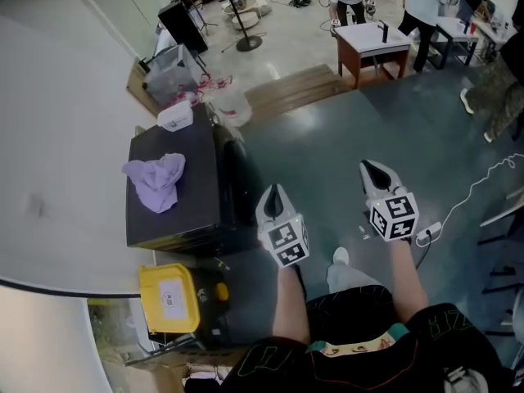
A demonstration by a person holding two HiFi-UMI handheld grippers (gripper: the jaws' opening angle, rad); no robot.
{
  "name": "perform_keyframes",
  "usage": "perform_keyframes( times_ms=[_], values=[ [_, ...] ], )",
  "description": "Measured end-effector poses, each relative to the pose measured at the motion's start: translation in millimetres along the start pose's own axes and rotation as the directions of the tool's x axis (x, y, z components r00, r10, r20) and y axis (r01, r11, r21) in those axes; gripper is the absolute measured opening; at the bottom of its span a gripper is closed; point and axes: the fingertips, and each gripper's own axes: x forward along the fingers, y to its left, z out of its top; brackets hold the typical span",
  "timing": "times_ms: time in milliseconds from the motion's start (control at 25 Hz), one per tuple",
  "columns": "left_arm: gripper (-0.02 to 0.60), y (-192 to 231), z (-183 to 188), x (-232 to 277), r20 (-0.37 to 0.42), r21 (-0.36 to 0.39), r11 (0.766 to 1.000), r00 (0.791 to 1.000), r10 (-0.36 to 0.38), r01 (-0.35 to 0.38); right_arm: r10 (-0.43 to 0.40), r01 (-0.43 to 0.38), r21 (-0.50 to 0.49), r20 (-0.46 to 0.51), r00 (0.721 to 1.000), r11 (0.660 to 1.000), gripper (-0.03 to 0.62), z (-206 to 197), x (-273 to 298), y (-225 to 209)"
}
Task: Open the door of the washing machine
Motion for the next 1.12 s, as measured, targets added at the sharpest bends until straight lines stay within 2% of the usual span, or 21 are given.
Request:
perform_keyframes(
  times_ms=[320, 440, 680, 880, 1120],
  values=[
    [0.011, -19, 16, 92, -0.012, 0.032, 0.999, 1.0, -0.019, 0.02, -0.027, 0.028, 0.05, -0.002, 1.0, 0.998, 0.003, 4, 70, -66],
    [0.011, -17, 24, 120, -0.008, 0.021, 1.0, 1.0, -0.007, 0.007, -0.039, 0.039, 0.056, 0.003, 0.999, 0.998, 0.003, 10, 92, -90],
    [0.011, -5, 37, 159, 0.013, 0.012, 1.0, 1.0, 0.008, -0.009, -0.02, 0.019, 0.047, 0.013, 1.0, 0.999, 0.003, 22, 140, -100],
    [0.011, 17, 26, 187, -0.009, -0.036, 0.998, 0.999, 0.05, -0.051, 0.045, -0.045, 0.013, -0.02, 0.999, 0.999, 0.003, 17, 181, -88],
    [0.011, 27, -5, 262, -0.083, -0.058, 0.998, 0.996, 0.034, -0.039, 0.021, -0.018, 0.031, -0.109, 0.994, 0.999, 0.003, -11, 253, -116]
  ],
)
